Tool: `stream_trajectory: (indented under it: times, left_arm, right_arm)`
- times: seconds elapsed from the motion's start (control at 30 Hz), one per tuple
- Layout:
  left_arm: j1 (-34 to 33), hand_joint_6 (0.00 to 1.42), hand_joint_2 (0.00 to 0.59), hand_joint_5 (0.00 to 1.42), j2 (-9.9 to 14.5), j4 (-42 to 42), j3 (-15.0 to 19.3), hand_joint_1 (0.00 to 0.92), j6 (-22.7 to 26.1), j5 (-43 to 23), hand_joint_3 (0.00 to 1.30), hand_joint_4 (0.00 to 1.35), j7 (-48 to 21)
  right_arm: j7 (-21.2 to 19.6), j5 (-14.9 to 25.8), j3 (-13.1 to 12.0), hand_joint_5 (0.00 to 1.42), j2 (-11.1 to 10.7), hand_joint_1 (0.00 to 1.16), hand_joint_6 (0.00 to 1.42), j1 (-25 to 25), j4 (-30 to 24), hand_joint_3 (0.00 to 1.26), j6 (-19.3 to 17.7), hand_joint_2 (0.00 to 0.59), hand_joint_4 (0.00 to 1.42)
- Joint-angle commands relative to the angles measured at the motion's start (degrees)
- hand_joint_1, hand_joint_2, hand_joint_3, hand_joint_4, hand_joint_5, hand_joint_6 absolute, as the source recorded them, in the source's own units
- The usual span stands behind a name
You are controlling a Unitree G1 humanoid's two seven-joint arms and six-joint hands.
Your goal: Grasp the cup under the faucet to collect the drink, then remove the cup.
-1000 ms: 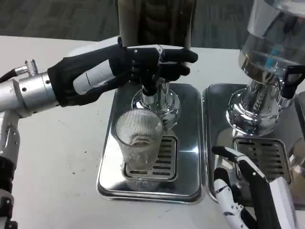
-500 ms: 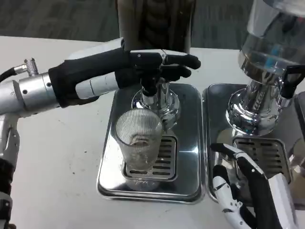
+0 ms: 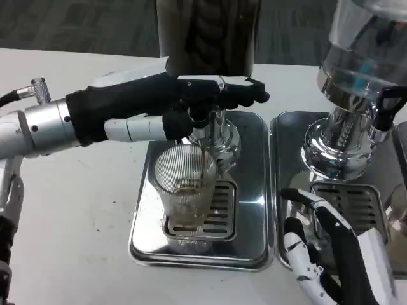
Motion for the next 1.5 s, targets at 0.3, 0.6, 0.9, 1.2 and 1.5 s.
stream_trajectory:
  times: [0.3,0.6,0.9,1.2,1.5]
  left_arm:
    - [2.8,0.12,0.063,0.1,0.5,-1.1,-2.8,0.0,-1.2,1.5,0.18,0.05,0.2]
    - [3.3,0.12,0.065,0.1,0.6,-1.5,-3.2,0.0,-1.7,1.4,0.17,0.05,0.7]
    - [3.7,0.12,0.068,0.1,1.1,-2.2,-3.5,0.0,-2.2,1.7,0.18,0.06,1.3]
    - [4.2,0.12,0.068,0.1,1.4,-2.9,-3.7,0.0,-1.9,1.3,0.18,0.06,1.6]
    - [4.8,0.12,0.069,0.1,1.8,-4.0,-4.0,0.0,-2.6,1.7,0.19,0.06,2.4]
  right_arm:
    - [0.9,0.5,-0.1,0.18,-0.4,0.24,0.11,0.2,-0.4,0.31,-0.4,0.426,0.22]
    - [6.2,3.6,0.6,0.13,-1.8,0.3,0.05,-2.5,0.0,0.19,-0.6,0.327,0.15]
    - [12.7,7.6,1.5,0.0,-2.6,0.35,0.0,-6.8,0.7,0.0,0.4,0.248,0.0]
    - [18.9,10.5,1.4,0.0,-2.7,0.35,0.0,-10.4,1.1,0.0,4.4,0.228,0.0]
    - [20.0,11.1,1.4,0.0,-2.2,0.35,0.0,-12.8,2.2,0.0,5.9,0.227,0.0]
